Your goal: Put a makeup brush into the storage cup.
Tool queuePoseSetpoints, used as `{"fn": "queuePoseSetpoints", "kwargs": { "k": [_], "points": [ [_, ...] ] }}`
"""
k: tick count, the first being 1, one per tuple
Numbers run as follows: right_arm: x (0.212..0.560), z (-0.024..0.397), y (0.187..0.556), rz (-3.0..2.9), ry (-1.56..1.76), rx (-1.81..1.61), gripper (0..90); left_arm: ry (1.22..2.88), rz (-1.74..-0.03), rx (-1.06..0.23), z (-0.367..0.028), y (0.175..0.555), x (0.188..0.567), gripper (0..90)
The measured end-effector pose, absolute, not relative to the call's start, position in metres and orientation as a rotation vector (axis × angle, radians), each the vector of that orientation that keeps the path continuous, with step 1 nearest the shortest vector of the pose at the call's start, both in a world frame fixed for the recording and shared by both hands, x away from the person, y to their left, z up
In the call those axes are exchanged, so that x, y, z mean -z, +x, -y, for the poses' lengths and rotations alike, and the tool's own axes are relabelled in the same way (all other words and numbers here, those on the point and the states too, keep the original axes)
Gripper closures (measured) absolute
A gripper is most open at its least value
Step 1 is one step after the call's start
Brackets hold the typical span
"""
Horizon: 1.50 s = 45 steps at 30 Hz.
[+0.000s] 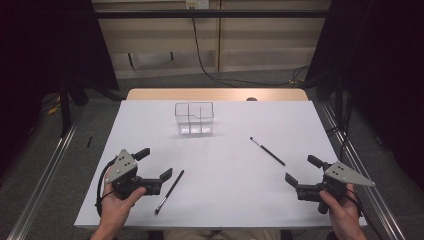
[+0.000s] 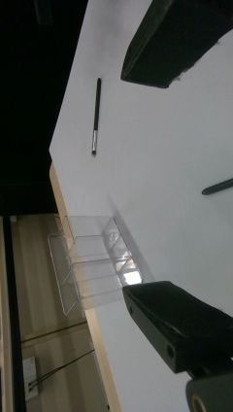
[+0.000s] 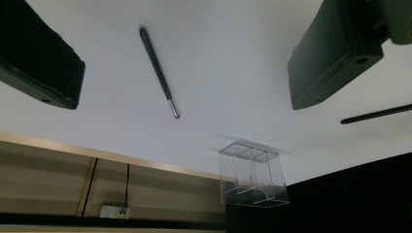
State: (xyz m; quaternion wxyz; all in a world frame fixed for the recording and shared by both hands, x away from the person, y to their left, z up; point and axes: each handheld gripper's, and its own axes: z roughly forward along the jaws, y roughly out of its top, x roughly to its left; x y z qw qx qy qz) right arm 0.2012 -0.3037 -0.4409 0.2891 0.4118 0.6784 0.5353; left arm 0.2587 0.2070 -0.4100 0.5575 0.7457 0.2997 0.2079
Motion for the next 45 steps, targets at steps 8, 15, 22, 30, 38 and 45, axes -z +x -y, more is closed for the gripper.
{"fn": "queuePoseSetpoints", "kwargs": {
  "k": [8, 15, 22, 30, 38, 45],
  "points": [
    [0.441, 0.303, 0.202, -1.818, 1.094, -1.424, 0.0, 1.784, -0.723, -0.455, -0.200, 0.266, 0.401, 3.4],
    [0.441, 0.303, 0.201, -1.821, 1.106, -1.433, 0.0, 1.855, -0.760, -0.446, -0.195, 0.269, 0.395, 4.0],
    [0.441, 0.303, 0.201, -1.820, 1.116, -1.434, 0.0, 1.974, -0.825, -0.381, -0.197, 0.277, 0.395, 4.6],
    [0.442, 0.303, 0.201, -1.824, 1.117, -1.435, 0.0, 2.157, -0.900, -0.194, -0.191, 0.285, 0.391, 6.5],
    [0.442, 0.303, 0.201, -1.826, 1.116, -1.438, 0.0, 2.271, -0.952, -0.107, -0.186, 0.290, 0.398, 11.5],
    [0.442, 0.303, 0.201, -1.836, 1.111, -1.430, 0.0, 2.301, -1.006, -0.042, -0.187, 0.291, 0.406, 14.8]
  ]
}}
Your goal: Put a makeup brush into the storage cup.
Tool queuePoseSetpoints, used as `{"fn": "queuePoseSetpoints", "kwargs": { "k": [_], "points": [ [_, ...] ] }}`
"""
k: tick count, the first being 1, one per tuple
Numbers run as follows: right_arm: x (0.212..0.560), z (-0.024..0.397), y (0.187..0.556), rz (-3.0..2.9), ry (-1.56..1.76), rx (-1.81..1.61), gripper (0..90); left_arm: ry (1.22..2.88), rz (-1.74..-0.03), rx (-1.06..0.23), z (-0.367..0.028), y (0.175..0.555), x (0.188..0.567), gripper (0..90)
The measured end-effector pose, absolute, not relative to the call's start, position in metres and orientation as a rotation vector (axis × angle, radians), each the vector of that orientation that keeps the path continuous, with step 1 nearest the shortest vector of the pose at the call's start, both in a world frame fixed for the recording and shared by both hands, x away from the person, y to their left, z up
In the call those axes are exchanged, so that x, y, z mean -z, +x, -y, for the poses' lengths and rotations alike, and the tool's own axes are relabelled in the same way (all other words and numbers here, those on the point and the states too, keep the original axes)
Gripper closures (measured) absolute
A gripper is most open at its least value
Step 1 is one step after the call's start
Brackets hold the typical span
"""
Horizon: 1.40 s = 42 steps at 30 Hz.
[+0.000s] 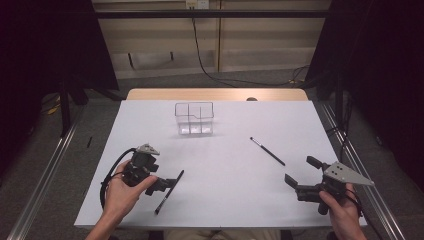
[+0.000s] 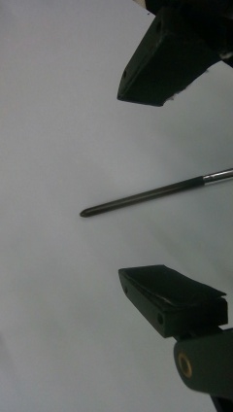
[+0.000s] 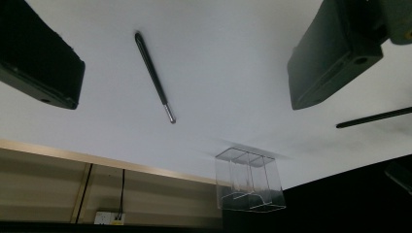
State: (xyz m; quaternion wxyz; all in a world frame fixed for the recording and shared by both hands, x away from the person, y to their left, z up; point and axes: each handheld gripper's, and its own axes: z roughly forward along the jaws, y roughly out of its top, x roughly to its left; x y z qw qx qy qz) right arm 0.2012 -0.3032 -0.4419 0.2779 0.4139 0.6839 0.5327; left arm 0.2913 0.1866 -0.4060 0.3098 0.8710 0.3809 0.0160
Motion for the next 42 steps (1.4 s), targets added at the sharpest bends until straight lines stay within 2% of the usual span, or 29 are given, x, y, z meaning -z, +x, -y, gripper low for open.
{"fn": "queuePoseSetpoints", "kwargs": {
  "k": [5, 13, 20, 28, 30, 34, 35, 38, 42],
  "points": [
    [0.442, 0.303, 0.201, -1.839, 1.112, -1.429, 0.0, 2.365, -1.067, 0.014, -0.185, 0.292, 0.410, 16.0],
    [0.442, 0.302, 0.201, -1.842, 1.118, -1.434, 0.0, 2.438, -1.080, 0.009, -0.183, 0.293, 0.416, 18.0],
    [0.443, 0.303, 0.202, -1.848, 1.125, -1.435, 0.0, 2.489, -1.095, 0.046, -0.178, 0.294, 0.422, 12.8],
    [0.443, 0.302, 0.202, -1.860, 1.113, -1.433, 0.0, 2.574, -1.121, 0.072, -0.168, 0.293, 0.431, 13.4],
    [0.442, 0.302, 0.202, -1.856, 1.115, -1.440, 0.0, 2.584, -1.134, 0.085, -0.167, 0.293, 0.433, 18.3],
    [0.443, 0.301, 0.202, -1.862, 1.113, -1.438, 0.0, 2.617, -1.141, 0.114, -0.165, 0.292, 0.435, 38.2],
    [0.443, 0.301, 0.202, -1.862, 1.113, -1.438, 0.0, 2.619, -1.143, 0.119, -0.165, 0.292, 0.435, 38.2],
    [0.443, 0.301, 0.202, -1.869, 1.113, -1.439, 0.0, 2.619, -1.150, 0.125, -0.163, 0.292, 0.436, 51.7],
    [0.443, 0.300, 0.202, -1.877, 1.105, -1.441, 0.0, 2.656, -1.155, 0.089, -0.160, 0.294, 0.436, 49.4]
  ]
}}
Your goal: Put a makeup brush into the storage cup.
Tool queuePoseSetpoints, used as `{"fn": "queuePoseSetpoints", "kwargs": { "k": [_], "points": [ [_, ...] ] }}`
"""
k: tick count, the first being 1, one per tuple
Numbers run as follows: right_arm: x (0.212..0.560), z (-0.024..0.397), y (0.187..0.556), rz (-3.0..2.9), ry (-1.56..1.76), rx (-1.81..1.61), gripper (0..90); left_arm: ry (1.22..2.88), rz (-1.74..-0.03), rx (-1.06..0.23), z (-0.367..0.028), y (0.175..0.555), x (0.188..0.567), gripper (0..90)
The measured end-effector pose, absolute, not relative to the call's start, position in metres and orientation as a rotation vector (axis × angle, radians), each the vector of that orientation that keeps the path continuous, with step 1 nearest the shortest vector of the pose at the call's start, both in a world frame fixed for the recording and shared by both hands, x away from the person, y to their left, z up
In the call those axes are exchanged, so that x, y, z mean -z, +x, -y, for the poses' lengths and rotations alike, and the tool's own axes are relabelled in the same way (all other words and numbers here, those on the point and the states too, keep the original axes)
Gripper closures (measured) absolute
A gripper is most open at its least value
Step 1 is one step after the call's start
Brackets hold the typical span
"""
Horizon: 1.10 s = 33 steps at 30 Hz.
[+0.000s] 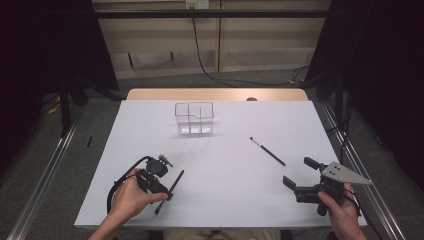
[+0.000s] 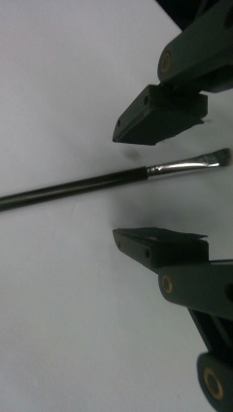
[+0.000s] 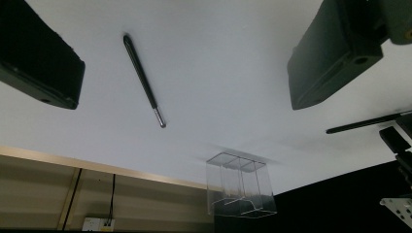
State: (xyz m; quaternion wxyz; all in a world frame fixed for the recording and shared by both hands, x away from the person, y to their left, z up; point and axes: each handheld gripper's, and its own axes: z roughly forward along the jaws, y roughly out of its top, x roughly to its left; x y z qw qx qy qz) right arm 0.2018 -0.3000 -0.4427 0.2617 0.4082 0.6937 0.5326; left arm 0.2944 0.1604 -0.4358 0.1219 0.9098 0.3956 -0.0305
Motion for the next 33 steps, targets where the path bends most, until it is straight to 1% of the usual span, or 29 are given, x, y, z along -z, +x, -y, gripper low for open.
{"fn": "queuePoseSetpoints", "kwargs": {
  "k": [2, 4, 8, 12, 20, 25, 29, 33],
  "points": [
    [0.443, 0.300, 0.202, -1.878, 1.111, -1.442, 0.0, 2.668, -1.152, 0.100, -0.159, 0.296, 0.437, 53.4],
    [0.443, 0.300, 0.202, -1.878, 1.113, -1.441, 0.0, 2.678, -1.149, 0.112, -0.159, 0.295, 0.439, 55.5],
    [0.443, 0.300, 0.202, -1.881, 1.112, -1.440, 0.0, 2.690, -1.135, 0.093, -0.159, 0.295, 0.440, 58.1],
    [0.443, 0.299, 0.202, -1.884, 1.111, -1.442, 0.0, 2.732, -1.101, 0.036, -0.156, 0.294, 0.442, 66.7],
    [0.443, 0.298, 0.203, -1.892, 1.115, -1.443, 0.0, 2.751, -1.102, 0.056, -0.159, 0.301, 0.444, 79.4],
    [0.443, 0.298, 0.203, -1.890, 1.116, -1.447, 0.0, 2.773, -1.098, 0.023, -0.156, 0.300, 0.442, 84.2],
    [0.443, 0.299, 0.203, -1.889, 1.114, -1.446, 0.0, 2.723, -1.108, 0.070, -0.164, 0.302, 0.442, 84.3],
    [0.443, 0.299, 0.203, -1.888, 1.112, -1.448, 0.0, 2.708, -1.121, 0.076, -0.165, 0.302, 0.441, 84.4]
  ]
}}
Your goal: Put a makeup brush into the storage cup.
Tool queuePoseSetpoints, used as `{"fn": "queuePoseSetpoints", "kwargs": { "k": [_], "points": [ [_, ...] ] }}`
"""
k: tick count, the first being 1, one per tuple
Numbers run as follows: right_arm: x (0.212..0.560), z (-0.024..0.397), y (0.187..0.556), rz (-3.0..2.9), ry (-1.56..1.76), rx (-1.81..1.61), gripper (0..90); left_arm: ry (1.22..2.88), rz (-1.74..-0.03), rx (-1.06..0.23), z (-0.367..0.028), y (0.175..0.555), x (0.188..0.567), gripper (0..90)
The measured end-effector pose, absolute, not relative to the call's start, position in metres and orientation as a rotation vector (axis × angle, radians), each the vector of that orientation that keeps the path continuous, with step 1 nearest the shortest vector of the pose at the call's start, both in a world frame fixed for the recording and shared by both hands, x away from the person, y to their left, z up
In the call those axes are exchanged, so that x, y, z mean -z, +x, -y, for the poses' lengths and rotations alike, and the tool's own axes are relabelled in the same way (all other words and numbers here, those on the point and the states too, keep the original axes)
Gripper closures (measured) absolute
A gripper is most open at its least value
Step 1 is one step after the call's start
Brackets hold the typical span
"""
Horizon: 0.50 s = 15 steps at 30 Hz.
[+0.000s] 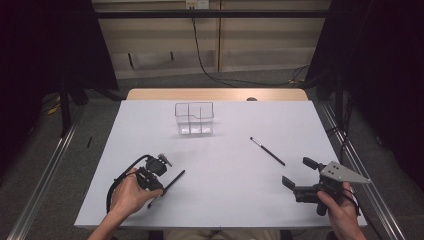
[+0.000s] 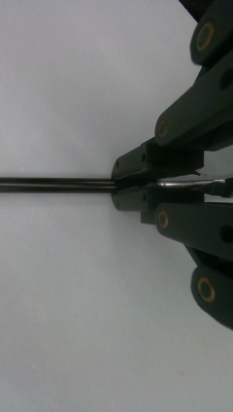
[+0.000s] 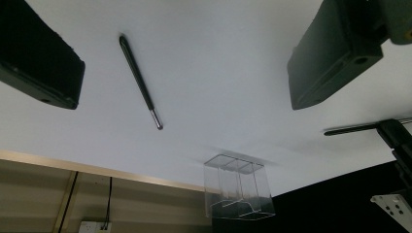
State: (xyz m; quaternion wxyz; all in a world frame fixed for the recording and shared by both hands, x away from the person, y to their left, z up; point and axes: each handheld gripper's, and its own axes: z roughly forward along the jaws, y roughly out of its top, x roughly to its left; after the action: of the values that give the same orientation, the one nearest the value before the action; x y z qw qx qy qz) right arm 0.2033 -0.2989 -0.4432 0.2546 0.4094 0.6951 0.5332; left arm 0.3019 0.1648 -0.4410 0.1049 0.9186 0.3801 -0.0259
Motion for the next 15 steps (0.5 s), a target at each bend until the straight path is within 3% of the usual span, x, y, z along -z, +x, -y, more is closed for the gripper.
{"fn": "queuePoseSetpoints", "kwargs": {
  "k": [15],
  "points": [
    [0.444, 0.299, 0.204, -1.886, 1.124, -1.446, 0.0, 2.497, -1.114, 0.086, -0.184, 0.303, 0.427, 84.3]
  ]
}}
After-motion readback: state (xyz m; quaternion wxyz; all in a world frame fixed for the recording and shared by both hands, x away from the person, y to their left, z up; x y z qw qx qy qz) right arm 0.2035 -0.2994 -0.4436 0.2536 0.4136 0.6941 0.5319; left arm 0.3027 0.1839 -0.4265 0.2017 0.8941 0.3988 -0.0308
